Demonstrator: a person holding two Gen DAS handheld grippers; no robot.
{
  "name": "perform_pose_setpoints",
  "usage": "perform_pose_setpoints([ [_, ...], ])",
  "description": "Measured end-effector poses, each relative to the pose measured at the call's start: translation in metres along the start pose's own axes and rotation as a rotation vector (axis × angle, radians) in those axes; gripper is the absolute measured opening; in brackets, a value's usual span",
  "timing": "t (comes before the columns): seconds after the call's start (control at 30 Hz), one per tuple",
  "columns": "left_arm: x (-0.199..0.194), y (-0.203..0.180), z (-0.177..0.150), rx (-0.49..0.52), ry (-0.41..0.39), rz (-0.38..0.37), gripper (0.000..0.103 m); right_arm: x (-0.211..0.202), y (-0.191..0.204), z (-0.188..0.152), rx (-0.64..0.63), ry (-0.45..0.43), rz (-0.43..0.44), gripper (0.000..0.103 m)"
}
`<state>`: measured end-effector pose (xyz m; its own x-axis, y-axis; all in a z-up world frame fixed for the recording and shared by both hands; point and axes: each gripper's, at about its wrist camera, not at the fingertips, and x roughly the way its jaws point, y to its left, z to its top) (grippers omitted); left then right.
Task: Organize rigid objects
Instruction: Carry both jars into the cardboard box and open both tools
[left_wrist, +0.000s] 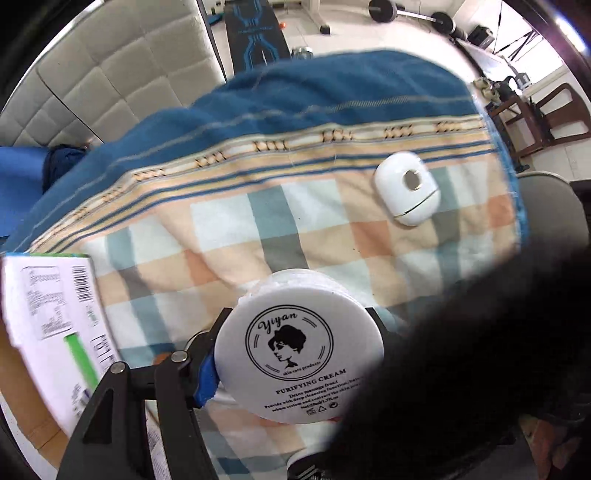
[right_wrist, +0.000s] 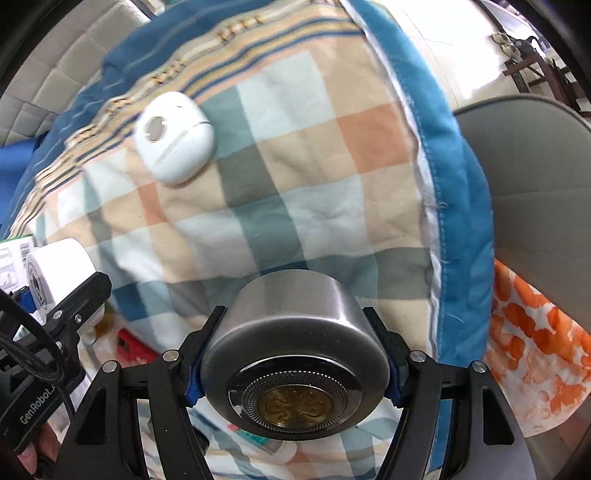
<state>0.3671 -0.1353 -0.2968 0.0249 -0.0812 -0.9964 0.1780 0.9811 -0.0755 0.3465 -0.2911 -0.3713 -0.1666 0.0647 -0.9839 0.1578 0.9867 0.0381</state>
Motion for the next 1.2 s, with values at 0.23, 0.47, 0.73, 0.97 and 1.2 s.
perform_pose_setpoints([
  [0.23, -0.082, 0.042, -0.024, -0.040, -0.137, -0.016, 0.065, -0.064, 0.020, -0.028, -0.073, -0.073, 0.058, 0.073],
  [0.47, -0.153, 0.113, -0.074, -0.095, -0.231, -0.015, 0.065, -0.138, 0.085, -0.053, -0.176, -0.151, 0.100, 0.073],
  [0.73, -0.179, 0.261, -0.119, -0.226, -0.263, 0.029, 0.065, -0.160, 0.240, -0.099, -0.293, -0.189, 0.137, 0.073],
  [0.97, -0.142, 0.343, -0.132, -0.341, -0.224, 0.021, 0.065, -0.126, 0.357, -0.099, -0.330, -0.153, 0.163, 0.073],
  [1.2, -0.085, 0.380, -0.129, -0.348, -0.147, -0.017, 0.065, -0.076, 0.413, -0.081, -0.344, -0.122, 0.093, 0.073],
])
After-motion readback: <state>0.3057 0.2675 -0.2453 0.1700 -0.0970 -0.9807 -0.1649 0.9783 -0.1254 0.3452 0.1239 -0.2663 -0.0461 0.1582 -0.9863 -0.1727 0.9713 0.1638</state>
